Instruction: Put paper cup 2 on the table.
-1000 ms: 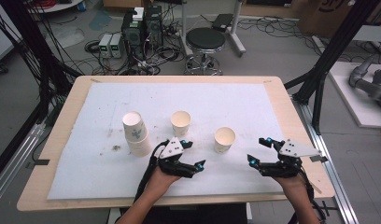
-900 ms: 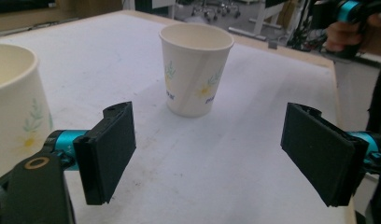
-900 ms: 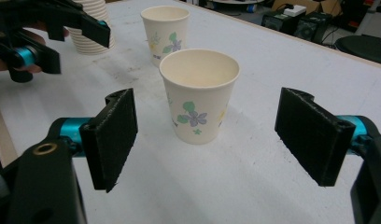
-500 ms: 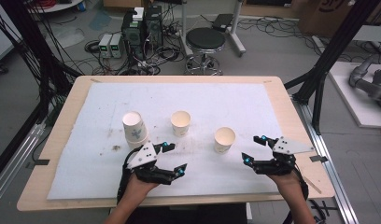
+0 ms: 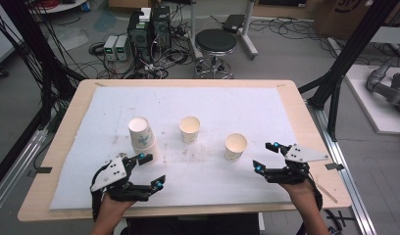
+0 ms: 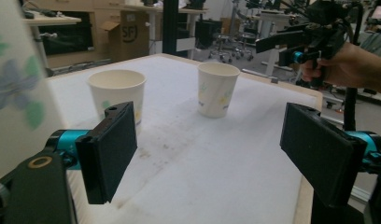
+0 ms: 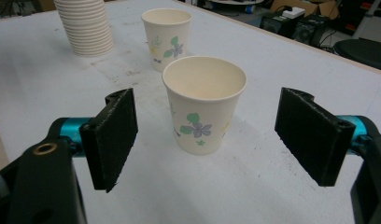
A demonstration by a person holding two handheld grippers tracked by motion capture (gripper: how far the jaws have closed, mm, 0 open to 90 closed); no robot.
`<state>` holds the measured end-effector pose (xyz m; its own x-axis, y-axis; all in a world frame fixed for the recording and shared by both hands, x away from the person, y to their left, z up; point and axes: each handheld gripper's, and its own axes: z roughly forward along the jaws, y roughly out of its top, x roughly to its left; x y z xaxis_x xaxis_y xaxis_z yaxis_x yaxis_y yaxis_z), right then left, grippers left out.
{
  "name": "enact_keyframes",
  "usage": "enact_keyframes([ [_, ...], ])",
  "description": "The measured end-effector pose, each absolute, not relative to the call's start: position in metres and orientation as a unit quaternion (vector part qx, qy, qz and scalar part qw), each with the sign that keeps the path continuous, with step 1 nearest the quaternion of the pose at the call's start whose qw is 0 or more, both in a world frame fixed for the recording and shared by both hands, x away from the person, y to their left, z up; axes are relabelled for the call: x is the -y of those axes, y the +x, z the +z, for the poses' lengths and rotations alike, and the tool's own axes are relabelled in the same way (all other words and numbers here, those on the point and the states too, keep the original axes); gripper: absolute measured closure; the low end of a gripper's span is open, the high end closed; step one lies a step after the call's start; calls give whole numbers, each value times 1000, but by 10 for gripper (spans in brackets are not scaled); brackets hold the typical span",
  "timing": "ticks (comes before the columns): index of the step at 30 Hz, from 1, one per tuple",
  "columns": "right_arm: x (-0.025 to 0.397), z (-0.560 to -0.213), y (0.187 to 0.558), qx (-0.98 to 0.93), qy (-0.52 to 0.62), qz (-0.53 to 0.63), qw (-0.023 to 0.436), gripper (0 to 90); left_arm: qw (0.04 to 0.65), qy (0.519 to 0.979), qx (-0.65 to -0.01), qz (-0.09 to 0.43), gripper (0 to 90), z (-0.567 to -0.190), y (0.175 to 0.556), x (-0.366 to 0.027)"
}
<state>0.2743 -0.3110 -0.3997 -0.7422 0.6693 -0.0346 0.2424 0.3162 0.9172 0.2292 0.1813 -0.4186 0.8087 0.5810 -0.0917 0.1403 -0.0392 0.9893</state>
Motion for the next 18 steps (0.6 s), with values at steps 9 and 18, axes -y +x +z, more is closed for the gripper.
enact_keyframes([
  [9,315,-402,274,-782,295,505,216,218,631,683,-295,221,188,-419,227,-218],
  [18,319,-403,273,-781,297,504,220,218,621,664,-325,260,189,-421,231,-238],
])
